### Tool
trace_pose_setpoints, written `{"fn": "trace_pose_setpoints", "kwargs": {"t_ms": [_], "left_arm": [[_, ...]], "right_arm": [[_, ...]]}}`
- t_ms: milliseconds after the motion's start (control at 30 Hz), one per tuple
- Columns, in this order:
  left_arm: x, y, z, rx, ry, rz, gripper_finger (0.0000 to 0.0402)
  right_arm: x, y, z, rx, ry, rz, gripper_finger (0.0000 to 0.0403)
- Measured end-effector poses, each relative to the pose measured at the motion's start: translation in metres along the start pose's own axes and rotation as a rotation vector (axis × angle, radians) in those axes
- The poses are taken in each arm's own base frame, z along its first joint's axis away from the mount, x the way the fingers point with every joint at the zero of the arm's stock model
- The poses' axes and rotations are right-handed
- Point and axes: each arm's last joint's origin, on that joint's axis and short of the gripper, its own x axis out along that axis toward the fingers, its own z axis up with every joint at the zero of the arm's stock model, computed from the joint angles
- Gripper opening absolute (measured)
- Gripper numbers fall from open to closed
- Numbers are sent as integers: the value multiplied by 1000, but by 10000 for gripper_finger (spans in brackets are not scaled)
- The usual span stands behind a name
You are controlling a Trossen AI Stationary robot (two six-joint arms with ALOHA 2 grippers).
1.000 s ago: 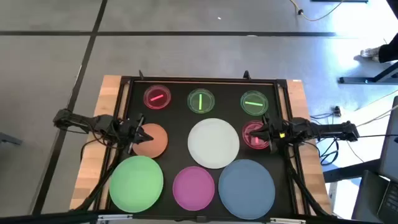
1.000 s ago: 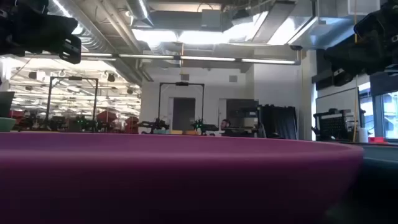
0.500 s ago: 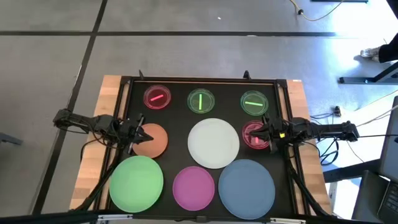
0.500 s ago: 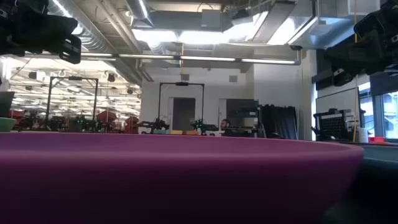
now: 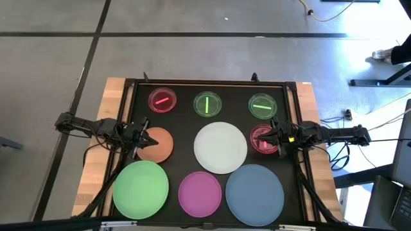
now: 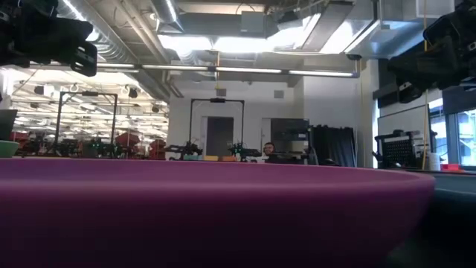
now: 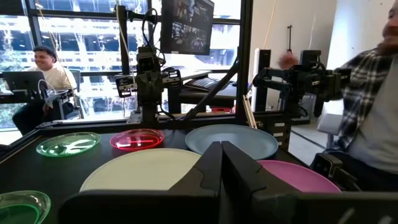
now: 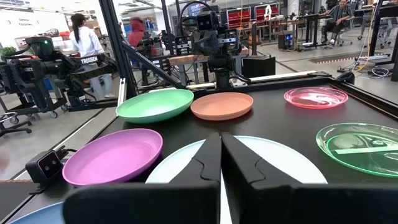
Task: Stack plastic plates
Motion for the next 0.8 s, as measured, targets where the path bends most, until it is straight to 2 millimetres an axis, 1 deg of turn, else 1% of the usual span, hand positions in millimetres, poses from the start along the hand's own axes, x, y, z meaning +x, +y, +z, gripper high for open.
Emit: {"fn": "trace_pose_setpoints", "kwargs": {"t_ms": [400, 633, 800], "left_arm": [[0, 0, 0, 5, 0, 3, 3], [0, 4, 0, 137, 6, 152, 3], [-1, 6, 5, 156, -37, 230, 3]], "right_arm": [[0, 0, 0, 0, 0, 0, 5], [0, 0, 0, 0, 0, 0, 5], [0, -1, 1, -12, -11, -23, 5]]}}
